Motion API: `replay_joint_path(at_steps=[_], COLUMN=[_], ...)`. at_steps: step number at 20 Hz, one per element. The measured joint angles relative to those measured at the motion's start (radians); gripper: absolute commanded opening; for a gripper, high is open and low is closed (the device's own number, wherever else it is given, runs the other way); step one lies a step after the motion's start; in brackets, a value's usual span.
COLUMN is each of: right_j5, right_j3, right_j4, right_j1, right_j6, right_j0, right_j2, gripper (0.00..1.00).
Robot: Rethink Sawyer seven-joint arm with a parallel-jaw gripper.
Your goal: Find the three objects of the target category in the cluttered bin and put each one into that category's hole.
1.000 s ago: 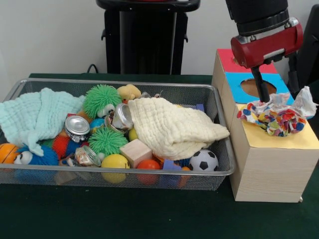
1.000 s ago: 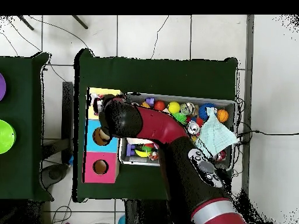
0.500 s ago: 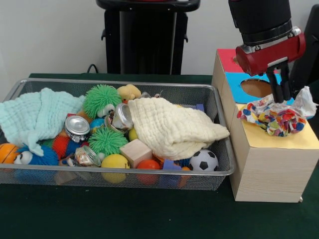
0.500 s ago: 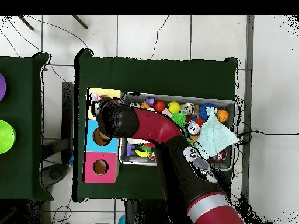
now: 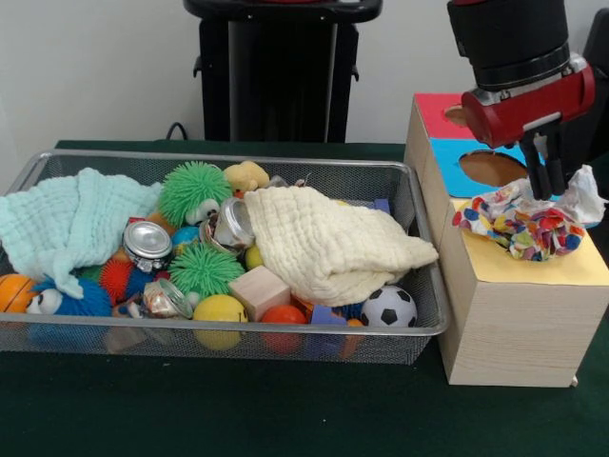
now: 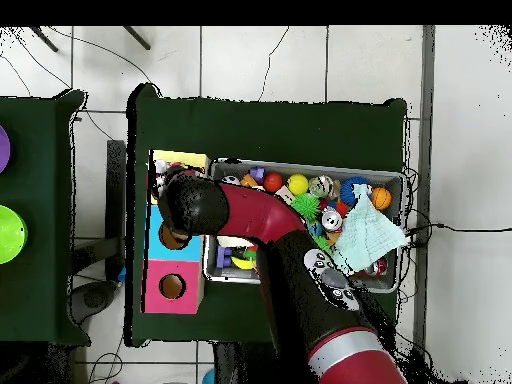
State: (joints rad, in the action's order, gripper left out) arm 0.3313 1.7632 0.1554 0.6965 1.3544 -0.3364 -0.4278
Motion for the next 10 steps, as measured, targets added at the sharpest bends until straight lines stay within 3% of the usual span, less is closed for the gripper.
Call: replay_joint_path(at_steps=[10], right_j5=[0.002], right_j3=[-0.021], right_j4=[0.000], right_j1=[-0.012], right_j6=[0.000], right_j0=[0.057], right_j2=[0.046], gripper=[0.00])
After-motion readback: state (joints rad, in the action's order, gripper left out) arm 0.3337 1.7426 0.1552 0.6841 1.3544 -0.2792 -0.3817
